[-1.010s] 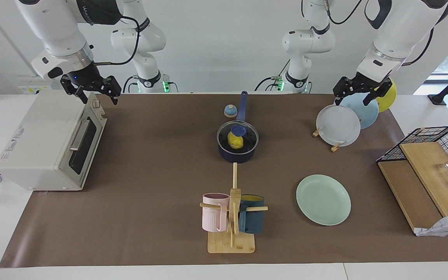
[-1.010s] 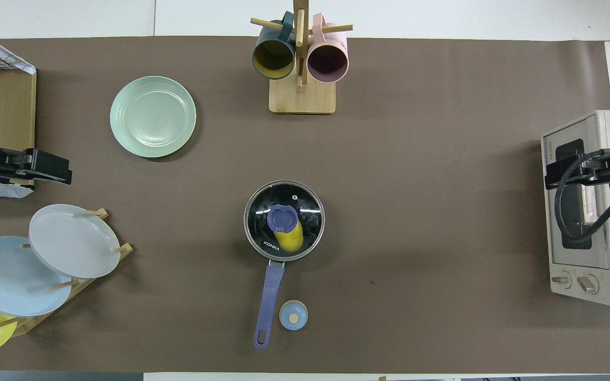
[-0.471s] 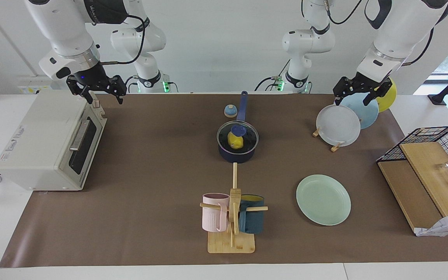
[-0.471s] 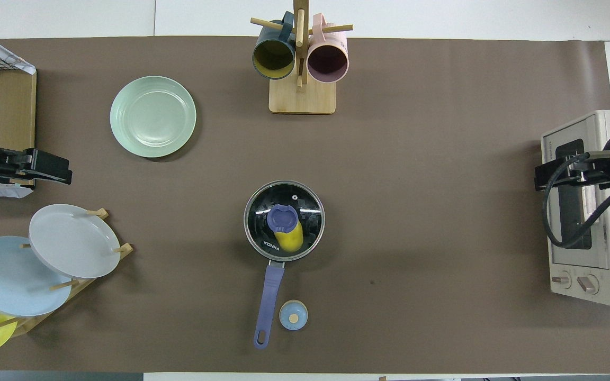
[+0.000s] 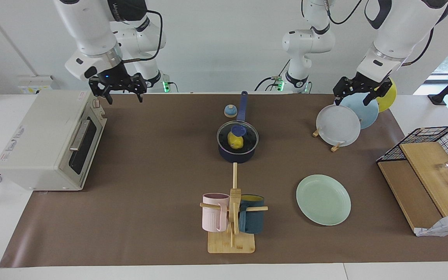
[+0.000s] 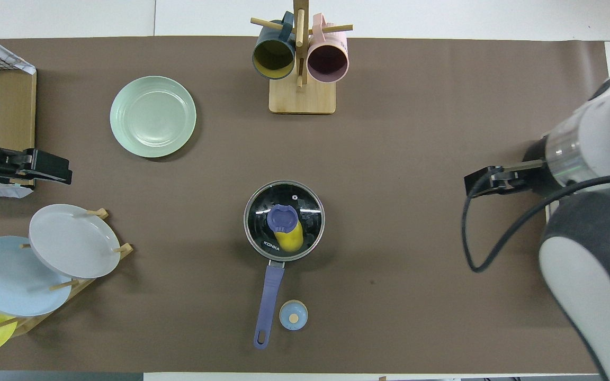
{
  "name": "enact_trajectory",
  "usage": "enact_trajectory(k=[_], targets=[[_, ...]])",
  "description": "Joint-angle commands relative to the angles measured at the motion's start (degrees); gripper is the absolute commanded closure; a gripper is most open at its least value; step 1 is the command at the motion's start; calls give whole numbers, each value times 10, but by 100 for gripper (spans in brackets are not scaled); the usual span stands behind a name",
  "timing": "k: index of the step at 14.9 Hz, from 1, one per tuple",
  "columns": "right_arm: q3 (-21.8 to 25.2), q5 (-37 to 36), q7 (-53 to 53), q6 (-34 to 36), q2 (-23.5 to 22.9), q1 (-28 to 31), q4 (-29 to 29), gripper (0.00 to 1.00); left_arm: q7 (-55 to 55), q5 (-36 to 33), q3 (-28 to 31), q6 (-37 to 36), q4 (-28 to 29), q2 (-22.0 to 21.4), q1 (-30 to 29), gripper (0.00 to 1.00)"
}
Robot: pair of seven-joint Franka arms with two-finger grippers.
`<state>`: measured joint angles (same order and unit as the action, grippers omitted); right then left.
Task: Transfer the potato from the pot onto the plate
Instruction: 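Reach the right gripper over the saucepan to the lid knob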
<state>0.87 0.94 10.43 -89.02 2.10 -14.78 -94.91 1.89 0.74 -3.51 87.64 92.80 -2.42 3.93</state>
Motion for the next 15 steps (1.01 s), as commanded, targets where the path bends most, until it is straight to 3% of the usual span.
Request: enact_trajectory(k=[1,6,9,15], targets=[[-1,16,87,-14,-41,-63,29,0,3,5,-3,5,17,-14,-7,0],[-2,8,224,-33,-144,-170,110,0,3,5,-3,5,17,-14,-8,0],[-2,8,285,-95,-158,-222,99,0,3,5,-3,5,17,-14,-7,0],[-3,9,300,-175,-176,-241,49,0,3,5,-3,5,17,-14,-7,0]])
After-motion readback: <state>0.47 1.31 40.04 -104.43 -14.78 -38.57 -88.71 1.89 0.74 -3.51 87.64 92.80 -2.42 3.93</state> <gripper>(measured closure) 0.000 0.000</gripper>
